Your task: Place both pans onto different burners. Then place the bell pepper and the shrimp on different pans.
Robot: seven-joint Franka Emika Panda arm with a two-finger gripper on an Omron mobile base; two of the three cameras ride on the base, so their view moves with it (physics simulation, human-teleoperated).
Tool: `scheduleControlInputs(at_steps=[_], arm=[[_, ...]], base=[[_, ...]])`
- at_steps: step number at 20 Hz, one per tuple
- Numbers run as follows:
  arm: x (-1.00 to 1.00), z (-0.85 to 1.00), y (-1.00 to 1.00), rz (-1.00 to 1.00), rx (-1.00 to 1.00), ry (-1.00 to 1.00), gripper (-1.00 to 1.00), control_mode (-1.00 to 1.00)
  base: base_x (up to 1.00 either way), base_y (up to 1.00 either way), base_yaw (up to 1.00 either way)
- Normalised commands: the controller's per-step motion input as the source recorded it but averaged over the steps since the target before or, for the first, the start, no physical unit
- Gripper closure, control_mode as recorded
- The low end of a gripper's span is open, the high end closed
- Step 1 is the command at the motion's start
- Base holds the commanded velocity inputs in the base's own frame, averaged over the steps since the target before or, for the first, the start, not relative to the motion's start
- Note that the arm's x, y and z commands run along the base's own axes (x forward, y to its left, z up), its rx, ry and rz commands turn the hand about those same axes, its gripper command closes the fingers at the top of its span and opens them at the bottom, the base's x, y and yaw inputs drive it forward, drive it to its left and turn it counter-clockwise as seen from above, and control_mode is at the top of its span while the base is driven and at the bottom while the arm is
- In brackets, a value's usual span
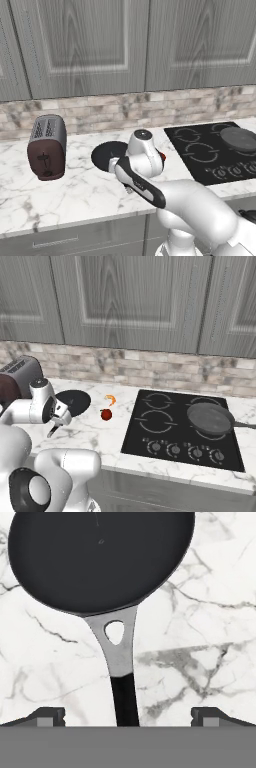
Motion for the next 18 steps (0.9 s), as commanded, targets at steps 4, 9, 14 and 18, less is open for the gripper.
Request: scheduleControlInputs(at_steps=[4, 9, 14, 18], arm=[[0.03, -0.08, 0.00, 0.00, 0.00, 0.00, -1.00, -1.00], [0.01, -0.10, 0.00, 0.00, 0.00, 0.00, -1.00, -1.00], [0.00, -0.25, 0.00, 0.00, 0.00, 0.00, -1.00, -1.00], [0.00, -0.26, 0.00, 0.00, 0.00, 0.00, -1.00, -1.00]], base=[[0.00, 0.00, 0.00], [0.00, 0.00, 0.00], [0.00, 0.00, 0.00], [0.00, 0.00, 0.00]])
